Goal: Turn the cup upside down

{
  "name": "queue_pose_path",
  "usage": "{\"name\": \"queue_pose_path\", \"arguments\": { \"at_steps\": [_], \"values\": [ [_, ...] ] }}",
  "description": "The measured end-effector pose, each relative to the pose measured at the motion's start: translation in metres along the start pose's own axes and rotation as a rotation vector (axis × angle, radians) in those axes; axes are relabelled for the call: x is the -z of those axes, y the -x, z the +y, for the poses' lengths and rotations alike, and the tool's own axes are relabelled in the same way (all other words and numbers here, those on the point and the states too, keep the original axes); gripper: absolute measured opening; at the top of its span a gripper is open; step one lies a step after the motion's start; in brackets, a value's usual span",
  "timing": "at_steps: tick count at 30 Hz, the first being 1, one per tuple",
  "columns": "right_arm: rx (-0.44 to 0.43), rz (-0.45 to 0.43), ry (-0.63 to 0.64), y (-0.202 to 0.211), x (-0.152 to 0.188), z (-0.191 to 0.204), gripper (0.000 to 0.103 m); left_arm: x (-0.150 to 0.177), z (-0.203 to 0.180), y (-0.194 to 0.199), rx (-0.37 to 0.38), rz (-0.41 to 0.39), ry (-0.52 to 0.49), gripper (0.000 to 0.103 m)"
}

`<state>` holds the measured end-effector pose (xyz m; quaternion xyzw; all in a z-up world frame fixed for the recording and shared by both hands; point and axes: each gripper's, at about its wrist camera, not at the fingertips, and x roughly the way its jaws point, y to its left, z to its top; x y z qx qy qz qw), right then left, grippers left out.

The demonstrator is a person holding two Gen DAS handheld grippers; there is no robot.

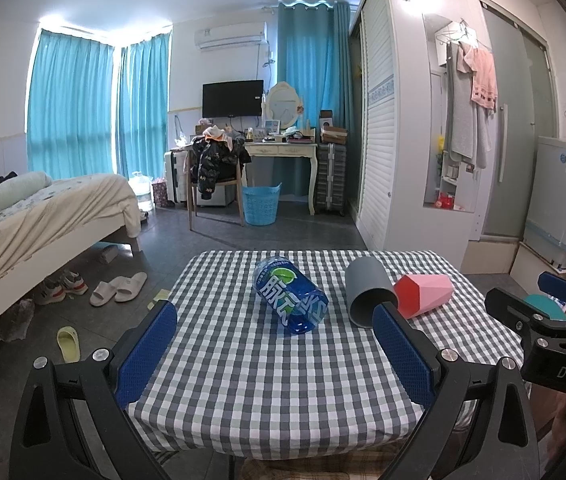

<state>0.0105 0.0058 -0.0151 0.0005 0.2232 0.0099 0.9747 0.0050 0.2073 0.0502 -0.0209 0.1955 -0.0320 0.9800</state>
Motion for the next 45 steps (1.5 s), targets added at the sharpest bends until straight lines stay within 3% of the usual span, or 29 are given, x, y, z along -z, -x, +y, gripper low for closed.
{"name": "queue_pose_path", "arguments": {
  "at_steps": [7,15,20,26,35,40,44,45],
  "values": [
    [-0.002,0.021,0.030,-0.014,-0.007,0.009,0.103,-0.002,0.020,-0.022,-0.032,0.011,0.025,0.101],
    [-0.098,0.049,0.114,-0.050,-0.034,0.046,0.103,-0.001,0.076,-0.055,-0.178,0.053,0.078,0.101],
    [-0.177,0.111,0.141,-0.097,-0.050,0.083,0.103,0.007,0.113,-0.080,-0.233,0.091,0.113,0.101],
    [-0.239,0.225,0.210,-0.173,-0.044,0.128,0.103,0.026,0.149,-0.110,-0.276,0.145,0.152,0.101],
    [-0.183,0.347,0.262,-0.248,-0.026,0.156,0.102,0.047,0.178,-0.143,-0.309,0.221,0.186,0.101],
    [-0.179,0.389,0.272,-0.264,-0.015,0.161,0.090,0.052,0.181,-0.149,-0.295,0.230,0.185,0.101],
    [-0.145,0.412,0.260,-0.268,-0.010,0.159,0.068,0.053,0.183,-0.140,-0.284,0.226,0.190,0.101],
    [-0.144,0.417,0.255,-0.266,-0.009,0.158,0.068,0.053,0.183,-0.137,-0.279,0.226,0.195,0.101]
  ]
}}
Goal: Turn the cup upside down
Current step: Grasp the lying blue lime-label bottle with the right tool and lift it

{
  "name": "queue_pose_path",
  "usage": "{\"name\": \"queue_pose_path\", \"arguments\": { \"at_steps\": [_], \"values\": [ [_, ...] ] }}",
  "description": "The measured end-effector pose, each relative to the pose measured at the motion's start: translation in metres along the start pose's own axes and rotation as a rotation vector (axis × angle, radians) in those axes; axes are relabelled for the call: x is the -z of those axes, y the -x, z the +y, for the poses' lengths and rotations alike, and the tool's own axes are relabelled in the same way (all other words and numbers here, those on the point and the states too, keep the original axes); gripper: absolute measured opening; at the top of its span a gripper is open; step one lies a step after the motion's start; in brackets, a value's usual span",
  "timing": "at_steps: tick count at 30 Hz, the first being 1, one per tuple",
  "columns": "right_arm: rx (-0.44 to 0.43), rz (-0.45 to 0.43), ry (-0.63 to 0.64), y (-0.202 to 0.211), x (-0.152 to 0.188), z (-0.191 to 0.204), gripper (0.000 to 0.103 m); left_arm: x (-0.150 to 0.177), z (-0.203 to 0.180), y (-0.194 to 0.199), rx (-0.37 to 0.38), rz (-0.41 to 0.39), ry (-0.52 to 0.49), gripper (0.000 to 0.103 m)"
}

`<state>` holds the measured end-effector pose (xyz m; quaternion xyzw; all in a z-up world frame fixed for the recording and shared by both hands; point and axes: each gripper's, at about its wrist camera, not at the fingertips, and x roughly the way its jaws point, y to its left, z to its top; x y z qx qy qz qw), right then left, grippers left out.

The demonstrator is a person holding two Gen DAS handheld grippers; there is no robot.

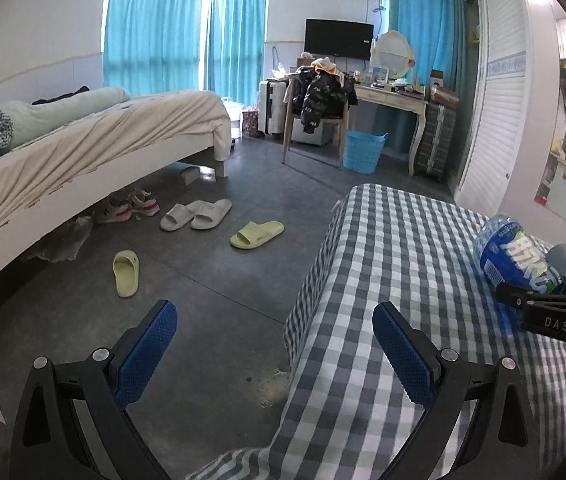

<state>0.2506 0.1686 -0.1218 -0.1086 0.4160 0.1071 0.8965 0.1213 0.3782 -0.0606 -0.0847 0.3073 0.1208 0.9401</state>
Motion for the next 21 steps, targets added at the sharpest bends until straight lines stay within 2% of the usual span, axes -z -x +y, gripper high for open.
{"name": "queue_pose_path", "arguments": {
  "at_steps": [10,16,21],
  "values": [
    [0.038,0.008,-0.022,0.051,0.041,0.014,0.068,0.000,-0.002,0.043,0.067,-0.040,-0.011,0.101],
    [0.033,0.027,-0.013,0.075,0.074,0.037,0.068,0.000,-0.001,0.062,0.080,-0.049,-0.021,0.101],
    [0.038,0.030,-0.006,0.078,0.081,0.043,0.068,0.002,0.002,0.075,0.068,-0.055,-0.029,0.101]
  ]
}}
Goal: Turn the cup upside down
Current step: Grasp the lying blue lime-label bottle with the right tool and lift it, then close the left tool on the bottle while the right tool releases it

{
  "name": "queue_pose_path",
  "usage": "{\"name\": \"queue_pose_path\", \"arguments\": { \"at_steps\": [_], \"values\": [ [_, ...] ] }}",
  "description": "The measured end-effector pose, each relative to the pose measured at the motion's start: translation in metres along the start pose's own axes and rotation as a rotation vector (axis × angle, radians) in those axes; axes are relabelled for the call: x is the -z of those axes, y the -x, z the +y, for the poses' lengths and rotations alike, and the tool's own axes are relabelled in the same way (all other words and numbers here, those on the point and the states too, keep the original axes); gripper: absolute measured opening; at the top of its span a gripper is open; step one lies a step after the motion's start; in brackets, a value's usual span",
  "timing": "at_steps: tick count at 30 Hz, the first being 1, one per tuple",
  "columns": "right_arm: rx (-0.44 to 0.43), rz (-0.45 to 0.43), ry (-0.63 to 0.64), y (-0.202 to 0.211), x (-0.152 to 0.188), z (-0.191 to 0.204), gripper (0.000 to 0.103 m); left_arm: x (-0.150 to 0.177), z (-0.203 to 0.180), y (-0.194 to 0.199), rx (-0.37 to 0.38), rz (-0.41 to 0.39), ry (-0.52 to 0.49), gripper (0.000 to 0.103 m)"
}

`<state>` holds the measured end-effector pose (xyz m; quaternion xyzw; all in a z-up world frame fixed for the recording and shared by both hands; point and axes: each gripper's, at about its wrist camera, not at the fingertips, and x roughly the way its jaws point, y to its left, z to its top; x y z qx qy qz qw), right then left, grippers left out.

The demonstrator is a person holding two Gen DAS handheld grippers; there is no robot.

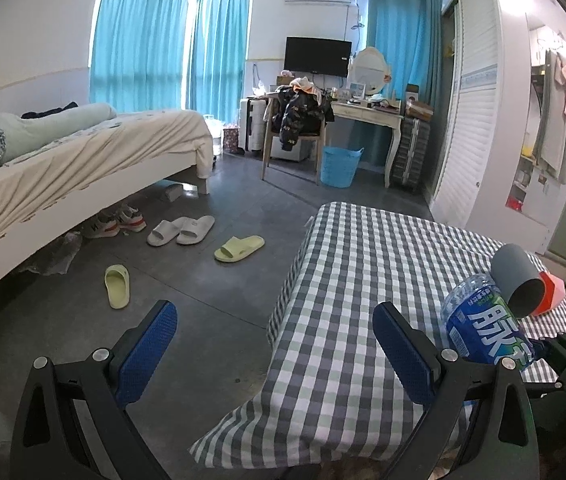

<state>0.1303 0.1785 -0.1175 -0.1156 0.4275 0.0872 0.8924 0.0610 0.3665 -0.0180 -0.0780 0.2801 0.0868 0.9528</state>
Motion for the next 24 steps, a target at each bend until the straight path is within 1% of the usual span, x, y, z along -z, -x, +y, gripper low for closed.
{"name": "queue_pose_path", "arguments": {
  "at_steps": [3,4,5,6,8,11,12,14,16,18,19,22,24],
  "values": [
    [-0.018,0.004,-0.001,0.001,-0.002,-0.001,0.069,-0.001,-0.001,0.003,-0.019,0.004,-0.006,0.101],
    [-0.023,0.009,-0.001,0.002,-0.002,-0.002,0.072,-0.001,-0.001,0.003,-0.029,0.006,-0.013,0.101],
    [-0.038,0.004,-0.006,0.006,-0.002,-0.003,0.080,-0.002,-0.003,0.003,-0.039,0.008,-0.022,0.101],
    [-0.058,-0.004,-0.013,0.009,0.000,-0.005,0.084,-0.001,-0.002,0.002,-0.046,0.009,-0.028,0.101],
    [-0.108,-0.035,-0.029,0.024,0.001,-0.011,0.084,-0.001,-0.007,0.003,-0.061,0.011,-0.045,0.101],
    [-0.117,-0.087,-0.036,0.046,0.002,-0.023,0.084,-0.004,-0.020,0.005,-0.053,0.023,-0.061,0.101],
    [-0.120,-0.109,-0.042,0.056,0.002,-0.030,0.085,-0.007,-0.027,0.005,-0.043,0.036,-0.066,0.101],
    [-0.105,-0.139,-0.051,0.070,0.003,-0.043,0.090,-0.011,-0.042,0.006,-0.019,0.054,-0.078,0.101],
    [-0.063,-0.155,-0.045,0.079,0.004,-0.056,0.090,-0.016,-0.056,0.007,0.030,0.069,-0.091,0.101],
    [-0.029,-0.164,-0.040,0.086,0.006,-0.070,0.090,-0.022,-0.078,0.005,0.096,0.101,-0.092,0.101],
    [-0.014,-0.168,-0.042,0.088,0.008,-0.080,0.090,-0.024,-0.085,0.004,0.111,0.112,-0.096,0.101],
    [0.008,-0.176,-0.070,0.092,0.016,-0.109,0.090,-0.033,-0.119,-0.009,0.170,0.180,-0.129,0.101],
    [0.010,-0.178,-0.088,0.092,0.022,-0.126,0.090,-0.037,-0.133,-0.018,0.195,0.216,-0.130,0.101]
  ]
}}
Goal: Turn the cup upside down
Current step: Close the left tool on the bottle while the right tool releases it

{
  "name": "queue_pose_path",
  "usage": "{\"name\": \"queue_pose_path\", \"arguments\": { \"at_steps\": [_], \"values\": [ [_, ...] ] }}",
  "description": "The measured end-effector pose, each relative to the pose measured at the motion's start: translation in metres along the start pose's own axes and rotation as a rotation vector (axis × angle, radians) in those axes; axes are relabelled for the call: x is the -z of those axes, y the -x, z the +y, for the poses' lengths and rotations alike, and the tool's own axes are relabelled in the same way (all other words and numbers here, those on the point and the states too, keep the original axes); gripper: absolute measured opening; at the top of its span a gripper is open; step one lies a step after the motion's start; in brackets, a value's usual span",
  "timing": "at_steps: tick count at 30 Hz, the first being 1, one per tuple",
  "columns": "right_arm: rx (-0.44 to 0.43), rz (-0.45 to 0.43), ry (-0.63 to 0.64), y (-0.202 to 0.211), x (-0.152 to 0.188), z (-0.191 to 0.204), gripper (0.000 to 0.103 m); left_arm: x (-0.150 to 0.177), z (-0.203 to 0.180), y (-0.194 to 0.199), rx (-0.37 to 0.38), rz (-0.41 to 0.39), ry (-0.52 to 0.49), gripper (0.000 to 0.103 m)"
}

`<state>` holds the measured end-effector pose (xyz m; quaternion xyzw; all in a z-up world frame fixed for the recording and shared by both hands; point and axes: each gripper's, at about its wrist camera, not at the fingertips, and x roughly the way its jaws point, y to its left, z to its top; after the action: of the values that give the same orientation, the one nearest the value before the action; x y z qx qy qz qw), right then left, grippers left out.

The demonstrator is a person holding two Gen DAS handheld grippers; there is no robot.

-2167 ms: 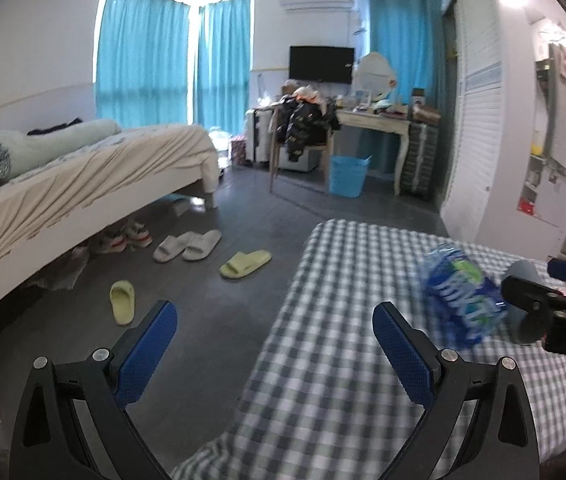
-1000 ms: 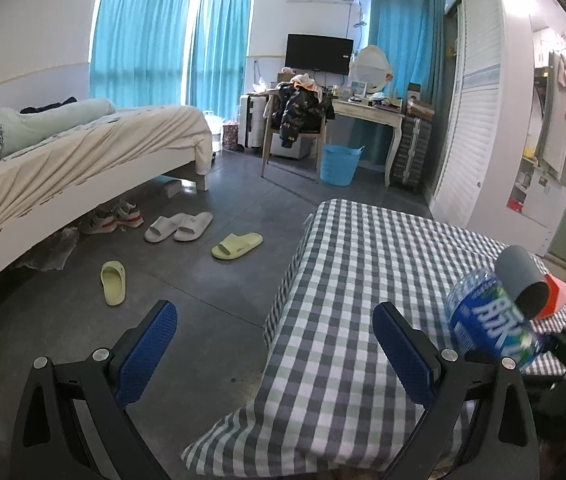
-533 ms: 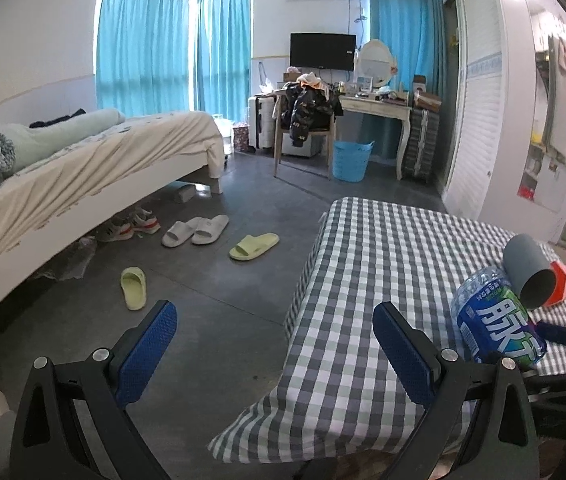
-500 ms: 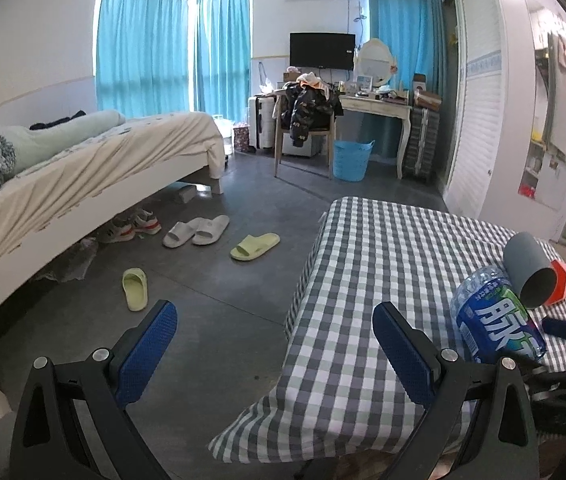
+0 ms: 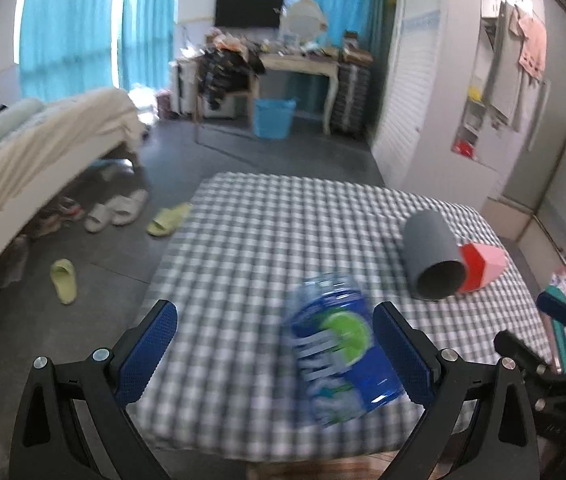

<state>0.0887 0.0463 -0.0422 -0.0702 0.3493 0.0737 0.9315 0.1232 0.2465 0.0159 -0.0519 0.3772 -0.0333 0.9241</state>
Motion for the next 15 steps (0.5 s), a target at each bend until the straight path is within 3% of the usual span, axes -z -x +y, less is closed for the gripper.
{"name": "queue_pose_path", "arguments": {
  "at_steps": [4,9,15],
  "values": [
    [0.035,0.000,-0.003,-0.005,0.005,-0.021,0.090,-0.014,-0.016,-0.026,0.019,0.065,0.010,0.101],
    [0.025,-0.002,-0.028,-0.017,0.008,-0.044,0.090,-0.015,-0.028,-0.057,0.005,0.148,0.000,0.099],
    [0.002,0.019,-0.064,-0.040,0.016,-0.059,0.090,-0.013,-0.029,-0.076,0.002,0.196,-0.014,0.099]
  ]
}}
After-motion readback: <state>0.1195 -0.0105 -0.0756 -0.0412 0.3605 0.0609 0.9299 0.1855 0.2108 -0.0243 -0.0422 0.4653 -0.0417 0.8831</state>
